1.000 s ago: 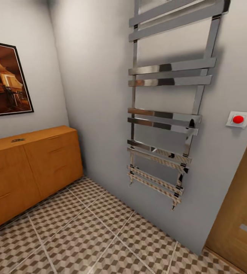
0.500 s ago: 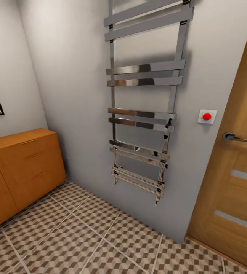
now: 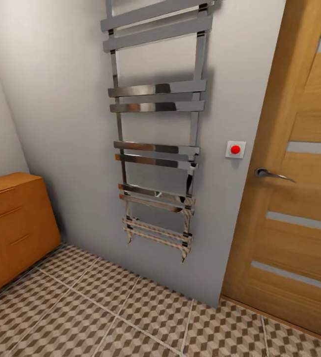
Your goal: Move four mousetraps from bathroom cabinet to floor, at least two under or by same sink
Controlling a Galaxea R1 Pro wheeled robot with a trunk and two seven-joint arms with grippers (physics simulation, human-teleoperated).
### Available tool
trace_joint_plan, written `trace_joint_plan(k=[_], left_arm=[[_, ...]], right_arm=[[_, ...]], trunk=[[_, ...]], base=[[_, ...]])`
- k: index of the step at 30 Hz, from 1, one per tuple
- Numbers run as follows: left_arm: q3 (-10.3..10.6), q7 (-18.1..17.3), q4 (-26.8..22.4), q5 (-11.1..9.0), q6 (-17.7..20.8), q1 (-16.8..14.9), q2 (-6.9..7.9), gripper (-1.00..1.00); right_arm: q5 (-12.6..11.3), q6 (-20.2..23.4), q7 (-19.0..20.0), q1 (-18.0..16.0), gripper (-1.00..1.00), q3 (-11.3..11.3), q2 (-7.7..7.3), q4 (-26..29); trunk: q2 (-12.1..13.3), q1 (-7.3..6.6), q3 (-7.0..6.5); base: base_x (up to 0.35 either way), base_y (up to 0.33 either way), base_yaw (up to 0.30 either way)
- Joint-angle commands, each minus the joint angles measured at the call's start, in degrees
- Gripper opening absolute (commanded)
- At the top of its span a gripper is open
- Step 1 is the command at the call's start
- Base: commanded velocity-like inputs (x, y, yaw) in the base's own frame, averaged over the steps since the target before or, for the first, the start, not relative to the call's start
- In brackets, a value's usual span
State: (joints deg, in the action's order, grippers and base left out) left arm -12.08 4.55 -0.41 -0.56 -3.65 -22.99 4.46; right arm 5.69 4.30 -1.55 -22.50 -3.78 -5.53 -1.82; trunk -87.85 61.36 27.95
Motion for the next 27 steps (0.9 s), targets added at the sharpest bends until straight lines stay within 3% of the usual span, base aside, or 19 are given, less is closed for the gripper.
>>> trace_joint_plan(k=[1, 27], left_arm=[[-0.2, 0.2, 0.06, 0.08, -0.21, -0.03, 0.01, -1.0], [-0.19, 0.04, 0.14, -0.45, 0.35, -0.03, -0.36, -1.0]], right_arm=[[0.38, 0.09, -0.04, -0.09, -1.0, -0.4, 0.02, -0.11], [0.38, 0.09, -0.04, -0.09, -1.0, -0.41, 0.03, -0.11]], trunk=[[-0.03, 0.0, 0.06], [-0.03, 0.0, 0.06]], base=[[0.0, 0.0, -0.294], [0.0, 0.0, -0.292]])
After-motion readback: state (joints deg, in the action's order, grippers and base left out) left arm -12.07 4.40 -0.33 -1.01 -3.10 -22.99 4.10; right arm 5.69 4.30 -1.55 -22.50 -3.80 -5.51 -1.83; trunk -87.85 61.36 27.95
